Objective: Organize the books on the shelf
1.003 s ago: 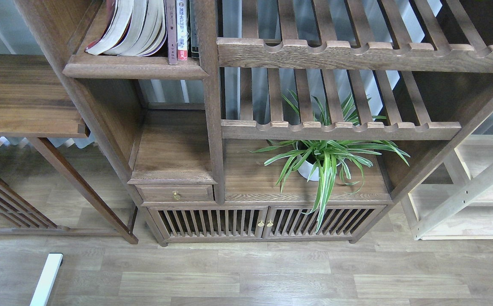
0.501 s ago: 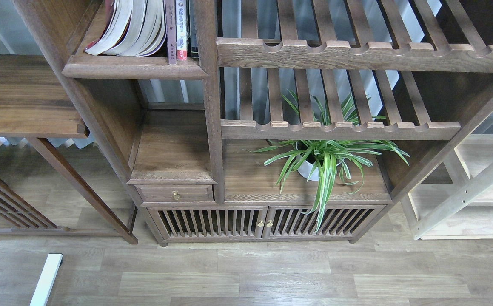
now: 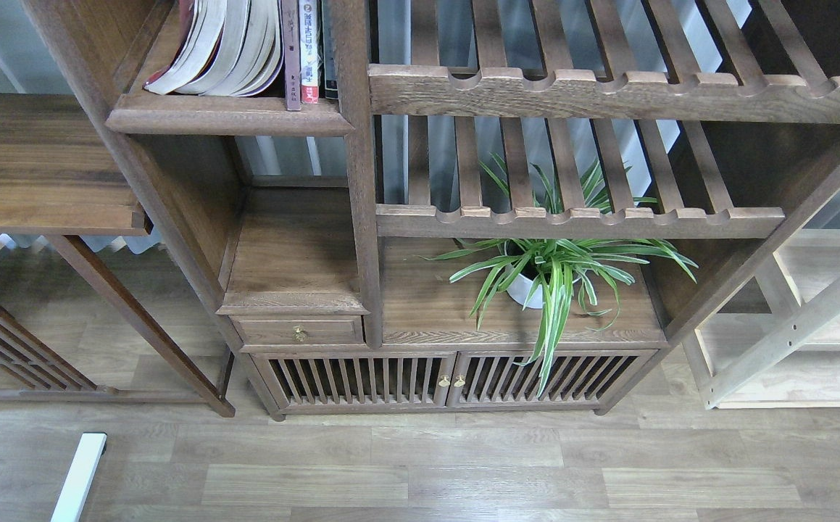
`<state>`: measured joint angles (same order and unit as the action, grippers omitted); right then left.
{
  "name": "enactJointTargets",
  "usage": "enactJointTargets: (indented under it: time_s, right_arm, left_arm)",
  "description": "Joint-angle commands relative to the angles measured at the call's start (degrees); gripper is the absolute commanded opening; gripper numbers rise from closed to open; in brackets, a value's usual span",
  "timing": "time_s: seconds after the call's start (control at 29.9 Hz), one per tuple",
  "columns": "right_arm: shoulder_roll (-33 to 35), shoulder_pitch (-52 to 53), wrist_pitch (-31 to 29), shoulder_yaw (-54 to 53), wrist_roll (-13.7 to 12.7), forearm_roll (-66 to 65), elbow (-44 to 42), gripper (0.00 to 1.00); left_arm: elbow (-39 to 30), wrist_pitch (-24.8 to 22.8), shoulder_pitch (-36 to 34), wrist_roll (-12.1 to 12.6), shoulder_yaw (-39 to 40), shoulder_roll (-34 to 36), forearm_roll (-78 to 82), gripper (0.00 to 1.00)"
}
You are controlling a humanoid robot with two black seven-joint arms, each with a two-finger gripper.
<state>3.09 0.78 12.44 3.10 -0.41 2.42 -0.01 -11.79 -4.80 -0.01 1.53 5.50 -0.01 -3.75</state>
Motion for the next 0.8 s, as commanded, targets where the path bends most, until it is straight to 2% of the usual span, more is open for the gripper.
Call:
enactJointTargets:
  time_s: [0.0,0.23,0.77]
  right_arm:
    - [-0.28,-0.07,0.04,-0.20,-0.55,0.22,-3.41,0.99]
    - [-2.47,-2.53,0.48,2.61,1.12,-1.89,-2.89,1.00]
    - [-3.09,-3.15,0.56,2.61,1.12,-2.07,-2.80,1.00]
  left_arm:
    - [0.01,0.32,-0.26,-0.74,-4.96,0.01,2.87,0.97]
    - [-0.07,0.32,-2.01,-1.18,-7.08,0.01,3.14,0.99]
    - [0.01,0.41,-2.10,-0.92,-6.64,0.01,3.13,0.99]
